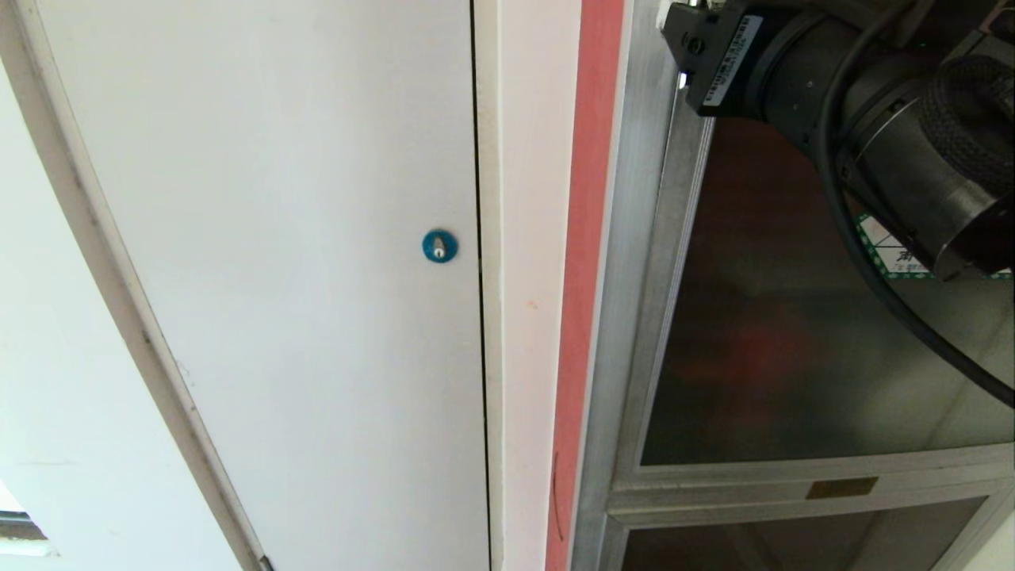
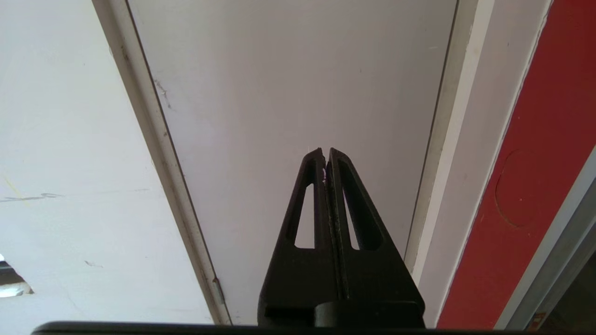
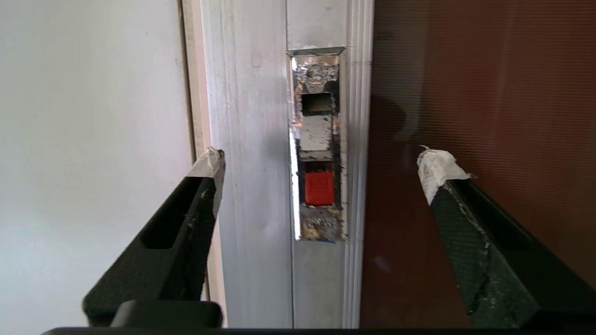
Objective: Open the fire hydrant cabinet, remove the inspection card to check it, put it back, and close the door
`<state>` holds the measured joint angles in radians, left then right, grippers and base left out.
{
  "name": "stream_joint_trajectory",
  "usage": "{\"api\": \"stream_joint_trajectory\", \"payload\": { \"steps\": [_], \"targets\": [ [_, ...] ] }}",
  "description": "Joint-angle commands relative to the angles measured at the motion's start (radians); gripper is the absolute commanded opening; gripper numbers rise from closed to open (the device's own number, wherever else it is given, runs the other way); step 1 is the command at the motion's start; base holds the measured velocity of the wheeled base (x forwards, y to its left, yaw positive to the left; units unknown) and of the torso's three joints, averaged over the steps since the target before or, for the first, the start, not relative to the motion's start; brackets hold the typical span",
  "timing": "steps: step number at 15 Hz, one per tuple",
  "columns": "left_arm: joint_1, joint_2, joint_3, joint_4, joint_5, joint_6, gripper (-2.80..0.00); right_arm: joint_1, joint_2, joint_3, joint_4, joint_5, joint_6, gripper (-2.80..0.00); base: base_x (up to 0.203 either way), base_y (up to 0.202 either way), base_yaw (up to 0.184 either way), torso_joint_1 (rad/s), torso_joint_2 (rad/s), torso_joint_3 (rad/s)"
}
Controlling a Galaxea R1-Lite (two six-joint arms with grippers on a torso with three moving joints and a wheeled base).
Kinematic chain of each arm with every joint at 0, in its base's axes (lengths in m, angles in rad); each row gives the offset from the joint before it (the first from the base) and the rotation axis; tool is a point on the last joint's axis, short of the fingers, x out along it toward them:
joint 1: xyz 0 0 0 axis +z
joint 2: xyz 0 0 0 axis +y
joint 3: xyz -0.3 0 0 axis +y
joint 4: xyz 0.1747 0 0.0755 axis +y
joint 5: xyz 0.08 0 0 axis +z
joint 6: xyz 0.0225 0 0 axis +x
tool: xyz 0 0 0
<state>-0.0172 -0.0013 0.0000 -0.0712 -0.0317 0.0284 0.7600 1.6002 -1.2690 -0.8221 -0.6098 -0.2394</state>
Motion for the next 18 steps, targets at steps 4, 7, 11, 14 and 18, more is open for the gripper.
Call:
{"api": "stream_joint_trajectory", "payload": {
  "steps": [4,7,11,14,18],
  "targets": [
    [0.0,0.001,0.028,-0.001,-0.001,0.001,-2.8,-0.022,0.061,-0.059,-0.005,-0.004,-0.002,0.0,0.0,0.0,0.0,0.0,0.0,0.0],
    [0.0,0.0,0.028,-0.001,-0.001,0.001,-2.8,-0.027,0.066,-0.079,-0.005,-0.005,-0.003,0.0,0.0,0.0,0.0,0.0,0.0,0.0],
    [0.0,0.0,0.028,-0.001,-0.001,0.001,-2.8,-0.027,0.063,-0.077,-0.005,-0.007,-0.003,-2.8,0.0,0.0,0.0,0.0,0.0,0.0],
    [0.0,0.0,0.028,-0.001,-0.001,0.001,-2.8,-0.027,0.063,-0.076,-0.005,-0.007,-0.003,-2.8,0.0,0.0,0.0,0.0,0.0,0.0],
    [0.0,0.0,0.028,-0.001,-0.001,0.001,-2.8,-0.025,0.061,-0.073,-0.003,-0.008,-0.003,-2.8,0.0,0.0,0.0,0.0,0.0,0.0]
  ]
}}
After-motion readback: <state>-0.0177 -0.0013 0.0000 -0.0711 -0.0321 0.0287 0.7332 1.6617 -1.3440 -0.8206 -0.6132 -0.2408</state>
